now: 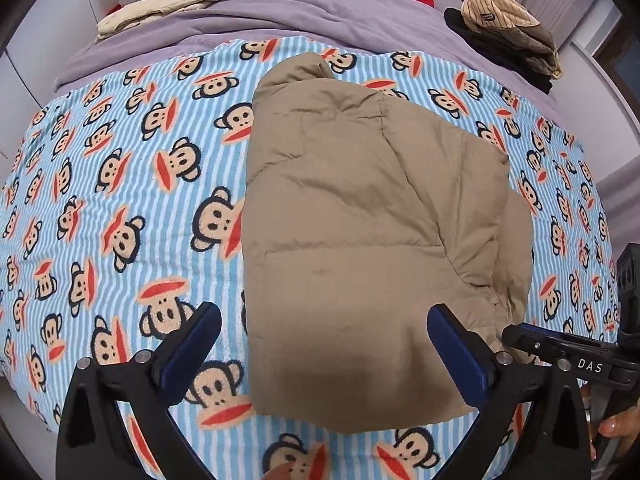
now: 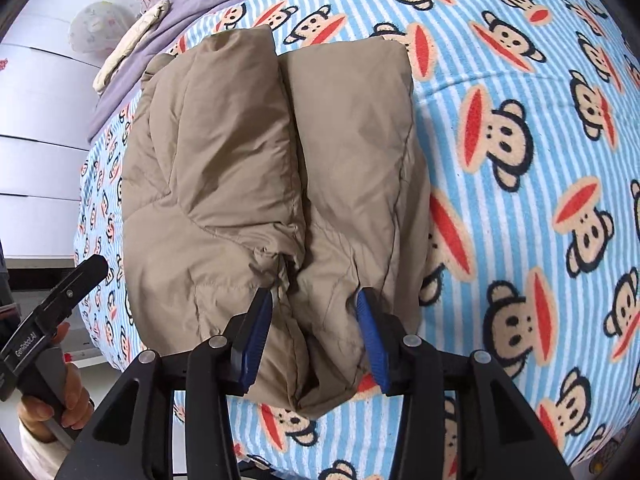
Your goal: Fold large clothes
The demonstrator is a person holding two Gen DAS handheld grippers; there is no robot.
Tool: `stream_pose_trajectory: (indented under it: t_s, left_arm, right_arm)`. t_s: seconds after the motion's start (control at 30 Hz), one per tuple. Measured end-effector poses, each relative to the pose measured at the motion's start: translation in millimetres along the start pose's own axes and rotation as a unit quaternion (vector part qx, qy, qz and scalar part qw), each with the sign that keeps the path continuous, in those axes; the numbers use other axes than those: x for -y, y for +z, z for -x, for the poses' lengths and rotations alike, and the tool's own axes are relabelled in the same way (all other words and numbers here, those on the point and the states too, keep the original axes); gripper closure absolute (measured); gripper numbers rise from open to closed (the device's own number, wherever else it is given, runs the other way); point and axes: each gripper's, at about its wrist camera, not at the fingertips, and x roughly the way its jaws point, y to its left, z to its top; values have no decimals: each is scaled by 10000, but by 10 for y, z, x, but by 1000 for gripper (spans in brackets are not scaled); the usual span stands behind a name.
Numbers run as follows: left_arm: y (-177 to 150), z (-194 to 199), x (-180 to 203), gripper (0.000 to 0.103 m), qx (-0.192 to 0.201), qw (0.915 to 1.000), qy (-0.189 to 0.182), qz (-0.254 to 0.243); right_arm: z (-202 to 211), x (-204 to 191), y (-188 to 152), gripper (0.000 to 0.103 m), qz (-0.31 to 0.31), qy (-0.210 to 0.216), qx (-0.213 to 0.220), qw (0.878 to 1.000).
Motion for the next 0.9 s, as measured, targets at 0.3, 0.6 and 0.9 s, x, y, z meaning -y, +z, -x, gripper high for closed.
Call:
stream_pose_trajectory:
  t_s: [0.3, 0.6, 0.9]
  left_arm:
    - [-104, 246, 55, 0, 325, 9987, 381, -97]
    - [-244, 507, 39, 0, 487, 9972, 561, -120]
    - [-263, 827, 79, 0, 704, 9962, 501, -121]
  right_arm:
    - [298, -2, -278, 42, 54, -118, 163, 9998]
    - [780, -223, -565, 20, 379, -916, 708, 9926]
    - [1182, -481, -607, 0, 541, -1050, 1396, 9831]
